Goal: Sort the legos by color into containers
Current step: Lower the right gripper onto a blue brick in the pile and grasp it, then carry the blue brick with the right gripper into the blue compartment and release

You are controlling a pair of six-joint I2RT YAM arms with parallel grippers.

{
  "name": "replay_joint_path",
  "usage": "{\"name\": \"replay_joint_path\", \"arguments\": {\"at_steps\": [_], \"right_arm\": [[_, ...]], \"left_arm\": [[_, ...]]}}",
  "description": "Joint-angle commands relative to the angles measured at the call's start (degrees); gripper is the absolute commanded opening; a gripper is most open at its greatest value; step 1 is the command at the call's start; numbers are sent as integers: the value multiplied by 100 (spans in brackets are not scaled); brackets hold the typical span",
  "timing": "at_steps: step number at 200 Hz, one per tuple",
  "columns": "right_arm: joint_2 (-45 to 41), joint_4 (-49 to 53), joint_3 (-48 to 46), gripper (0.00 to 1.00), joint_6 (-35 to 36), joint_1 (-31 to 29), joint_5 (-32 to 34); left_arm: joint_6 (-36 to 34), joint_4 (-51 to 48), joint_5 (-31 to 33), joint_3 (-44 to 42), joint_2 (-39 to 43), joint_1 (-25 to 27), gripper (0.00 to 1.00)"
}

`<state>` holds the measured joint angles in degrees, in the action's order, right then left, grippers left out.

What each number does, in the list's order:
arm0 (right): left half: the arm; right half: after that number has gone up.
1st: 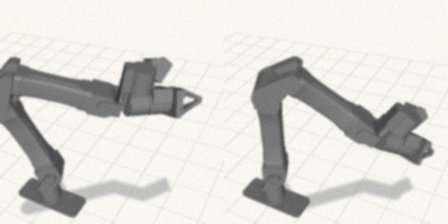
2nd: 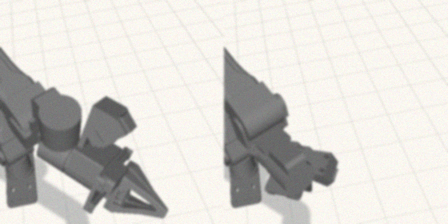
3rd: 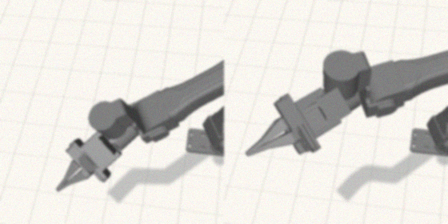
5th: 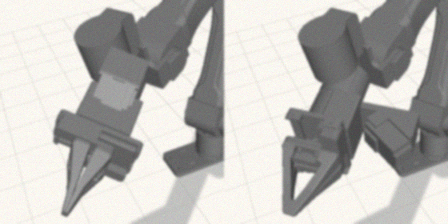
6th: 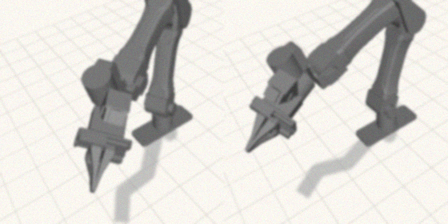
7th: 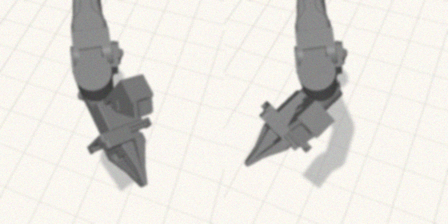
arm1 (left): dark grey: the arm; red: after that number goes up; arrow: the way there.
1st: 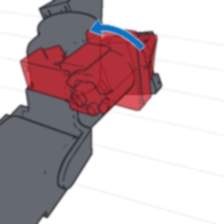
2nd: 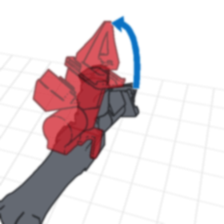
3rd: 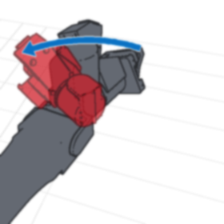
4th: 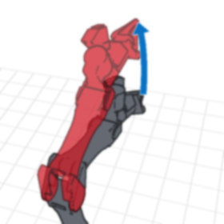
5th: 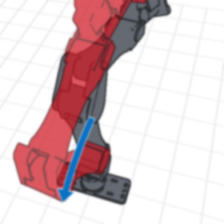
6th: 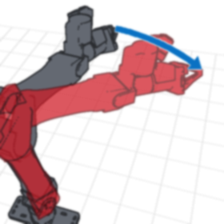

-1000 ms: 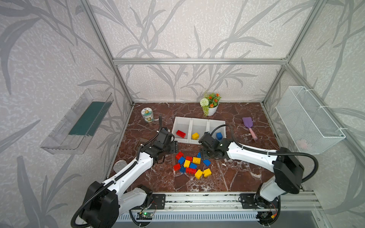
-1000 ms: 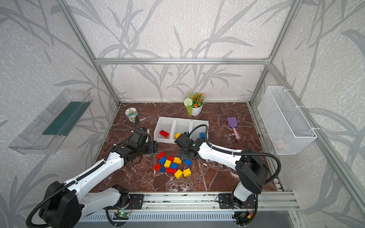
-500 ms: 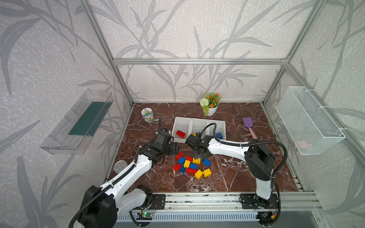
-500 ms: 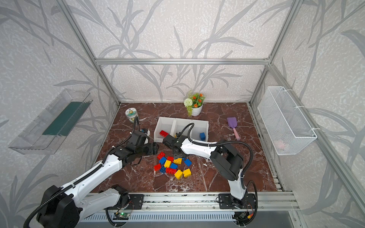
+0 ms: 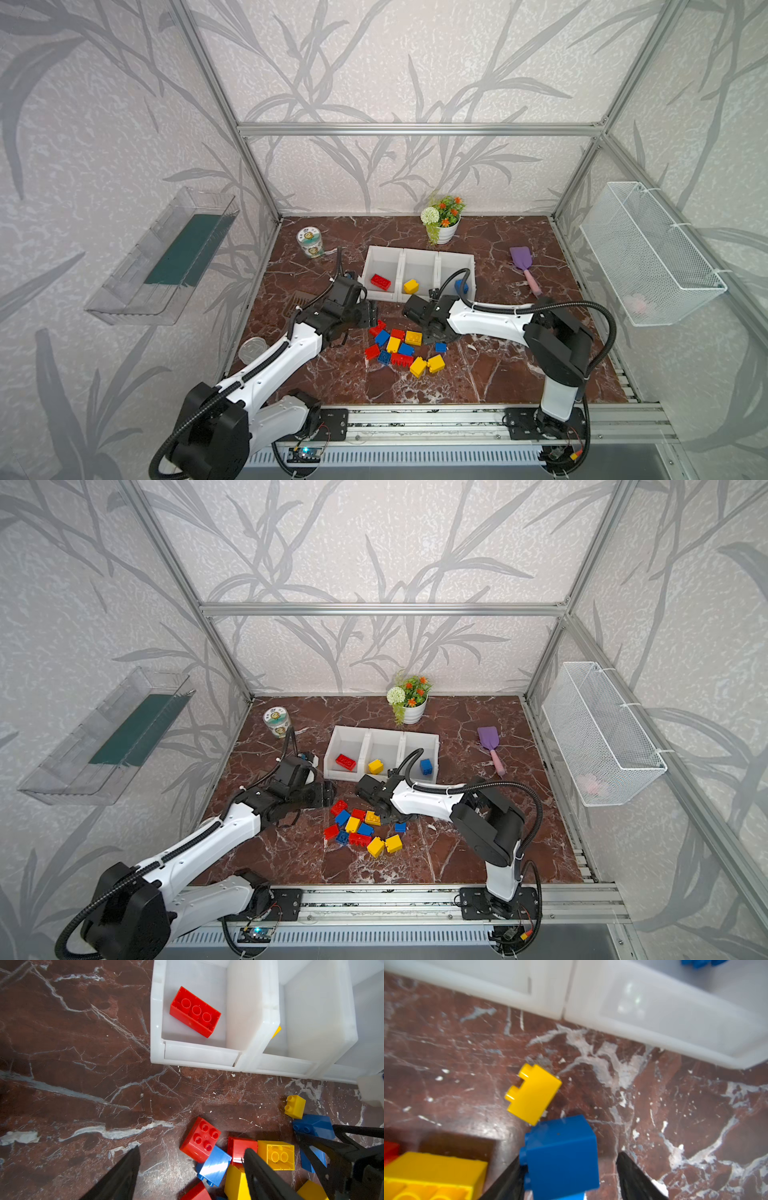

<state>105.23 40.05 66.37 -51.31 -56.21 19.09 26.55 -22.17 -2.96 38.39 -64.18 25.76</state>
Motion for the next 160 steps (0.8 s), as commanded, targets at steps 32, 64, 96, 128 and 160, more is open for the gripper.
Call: {"name": "replay_joint_path", "arguments": {"at_steps": [32,64,96,128,160], "right_arm": [[-201,-437,-105,52,-44,-5,16],[-185,-454,-129,42,10,57,0],[-400,-453,-201,40,41,42,-2],[-932,52,-33,38,151,-111,351],[-1681,174,11,39,483,-106,981]], "left_arm": [[-23,67,-18,-95,68,-16,81],[-29,73,-37,-104,76,-15,81],[-23,86,-69,-105,70,-12,81],[16,49,-99,-101,88,-11,81],[35,43,-101,-113,75,-11,81]]}}
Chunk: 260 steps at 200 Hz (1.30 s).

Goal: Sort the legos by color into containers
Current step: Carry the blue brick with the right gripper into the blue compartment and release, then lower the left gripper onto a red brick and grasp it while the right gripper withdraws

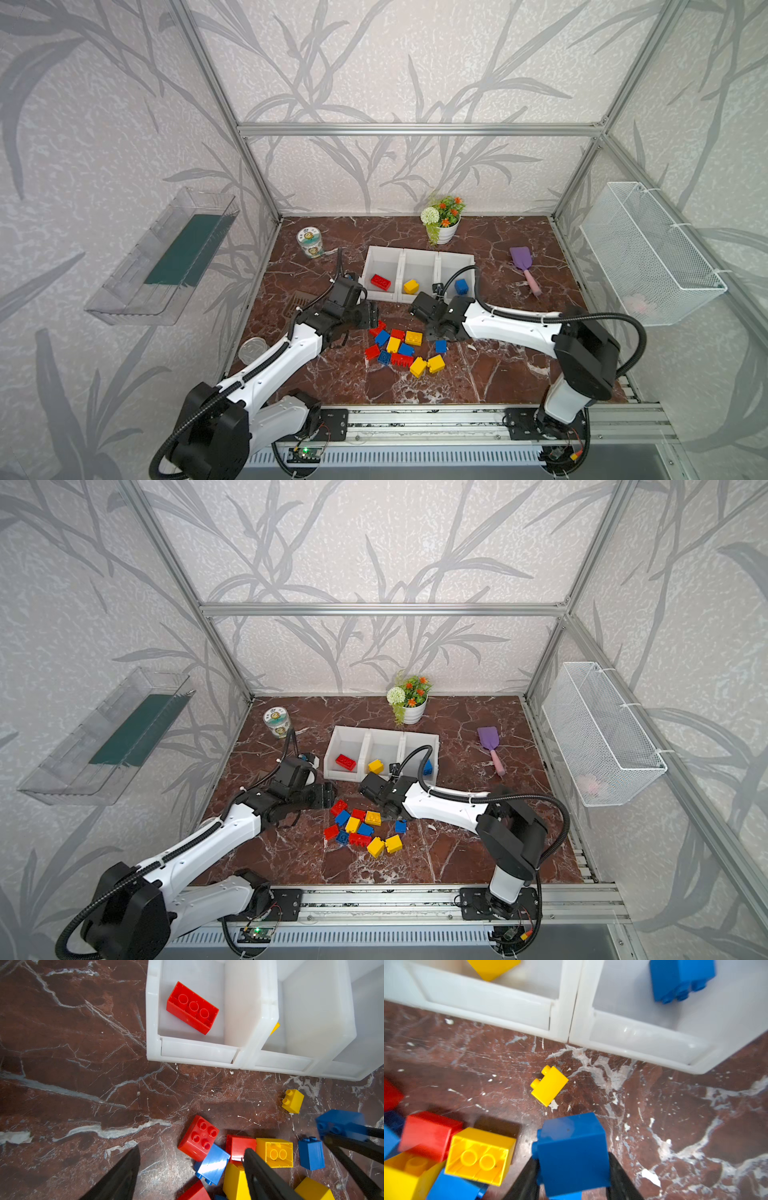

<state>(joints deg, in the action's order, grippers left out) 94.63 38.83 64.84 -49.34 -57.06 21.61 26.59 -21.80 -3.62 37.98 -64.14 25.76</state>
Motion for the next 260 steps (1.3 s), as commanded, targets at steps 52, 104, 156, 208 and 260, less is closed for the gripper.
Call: {"name": "replay_joint_path", "arguments": {"at_steps": [52,104,156,208,260], "right_arm": [[-927,-364,-36,39,1121,1145,269],[-470,-1045,-83,40,1513,1806,-408],[68,-1023,357,40,1772,1948,-676],[263,-735,733,67,1682,2047,-934],[-24,-705,508,68,1615,2043,-912]], "left_arm": [[54,10,-67,-63,33,-12,81],[29,-57,-143,65,-127,-3,81],[74,-64,-159,70,-143,-6,81],[66,-96,-113,56,-117,-5,81],[108,-103,-58,-27,-27,-9,81]]}}
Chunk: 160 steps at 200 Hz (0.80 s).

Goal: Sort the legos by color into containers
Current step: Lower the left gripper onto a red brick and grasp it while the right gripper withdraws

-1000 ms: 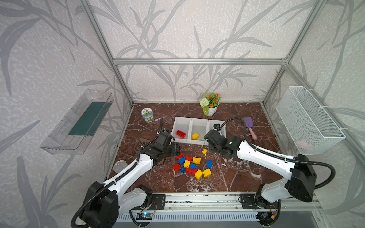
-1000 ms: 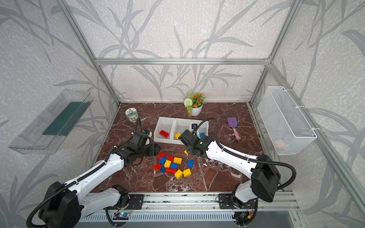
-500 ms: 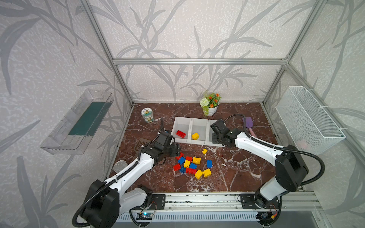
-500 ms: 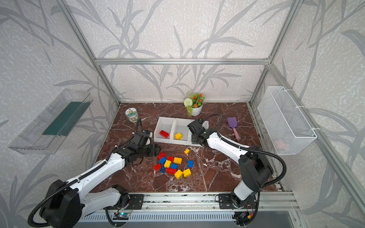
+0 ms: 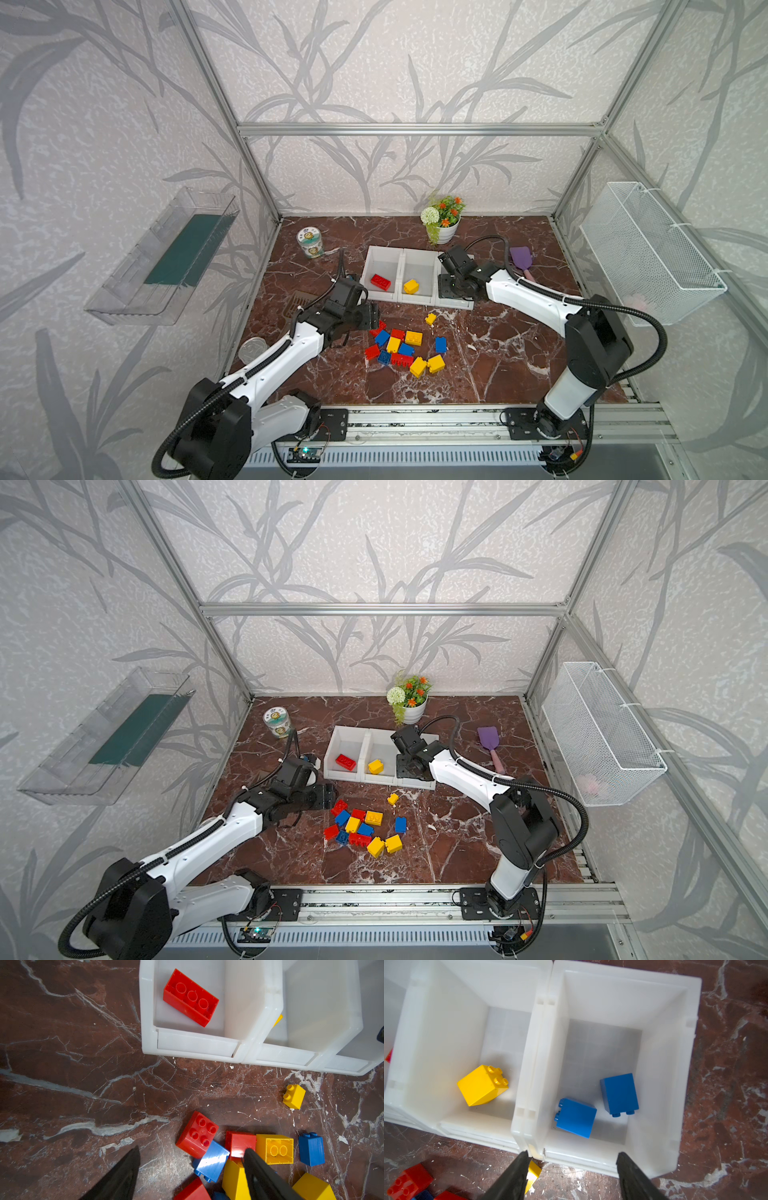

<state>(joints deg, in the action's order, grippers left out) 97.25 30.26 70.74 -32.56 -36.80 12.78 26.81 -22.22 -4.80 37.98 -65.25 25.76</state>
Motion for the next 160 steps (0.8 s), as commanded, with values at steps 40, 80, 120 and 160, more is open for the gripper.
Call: {"name": "replay_joint_path", "arguments": {"at_steps": [40,80,120,160], "right_arm": [[-694,155,-455,69,-177,-40,-122],[-1216,289,-1070,69,-354,-183,-65],[-1826,385,-1670,69,-802,-373,29],[-2337,259,-2181,69,-1064,-442,49]], "left_arm": [[88,-96,50,-36,92,-9,81],[127,-113,36,-130,140,-8,81],[13,-20,-118,-205,-10,89,80],[-141,-26,-65,-141,-445,373,80]]}}
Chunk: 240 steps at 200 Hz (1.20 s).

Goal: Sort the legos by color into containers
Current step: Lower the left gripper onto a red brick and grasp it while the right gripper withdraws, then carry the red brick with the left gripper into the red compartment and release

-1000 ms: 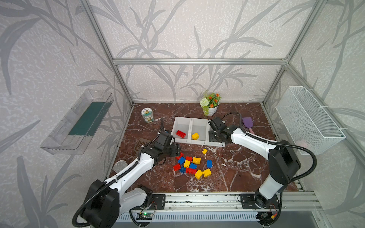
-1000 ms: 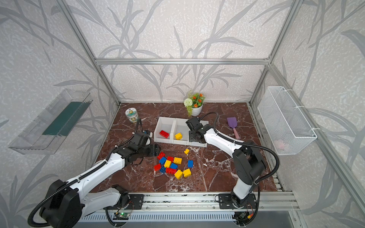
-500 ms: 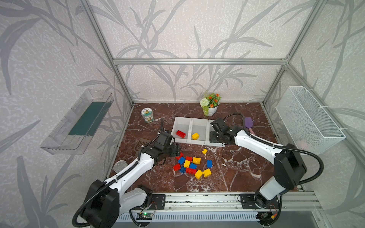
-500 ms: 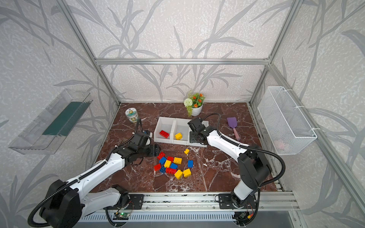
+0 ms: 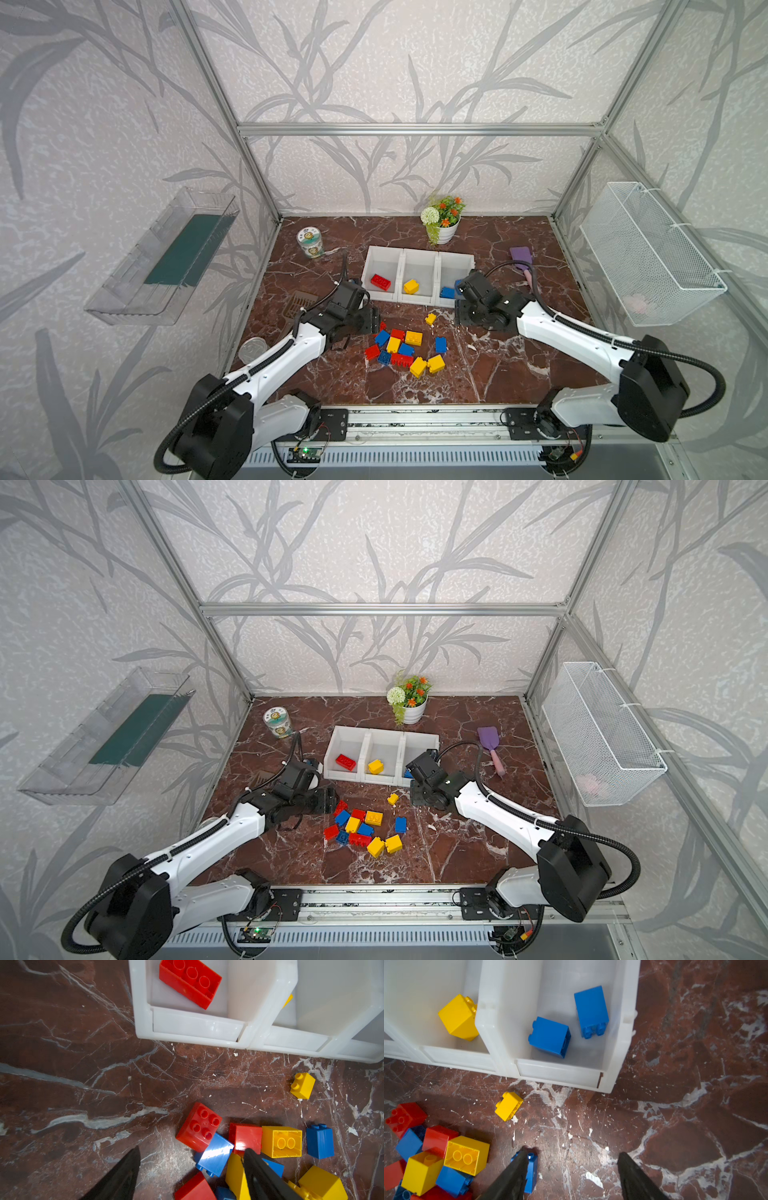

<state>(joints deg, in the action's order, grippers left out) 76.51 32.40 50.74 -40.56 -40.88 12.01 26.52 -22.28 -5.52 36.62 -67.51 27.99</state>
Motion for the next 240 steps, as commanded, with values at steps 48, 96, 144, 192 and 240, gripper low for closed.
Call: {"name": "replay_joint_path", "arguments": {"at_steps": [48,96,144,192,240], "right_arm": [[-508,118,-393,70,-403,-34,145],[-680,167,-530,70,-520,-51,153],[-756,236,-548,70,-536,-51,179],[-793,258,-586,70,-568,-60,183],[-849,234,-701,70,-664,-69,196]], "left_arm": [[-267,-131,161,349,-1074,461,80],[-367,-221,487,612,-1617,484,76],[-441,-158,587,766,-1915,485,70],[-456,-94,641,805,-2027,474,60],[-446,-52,777,751,-2021,475,42]]}}
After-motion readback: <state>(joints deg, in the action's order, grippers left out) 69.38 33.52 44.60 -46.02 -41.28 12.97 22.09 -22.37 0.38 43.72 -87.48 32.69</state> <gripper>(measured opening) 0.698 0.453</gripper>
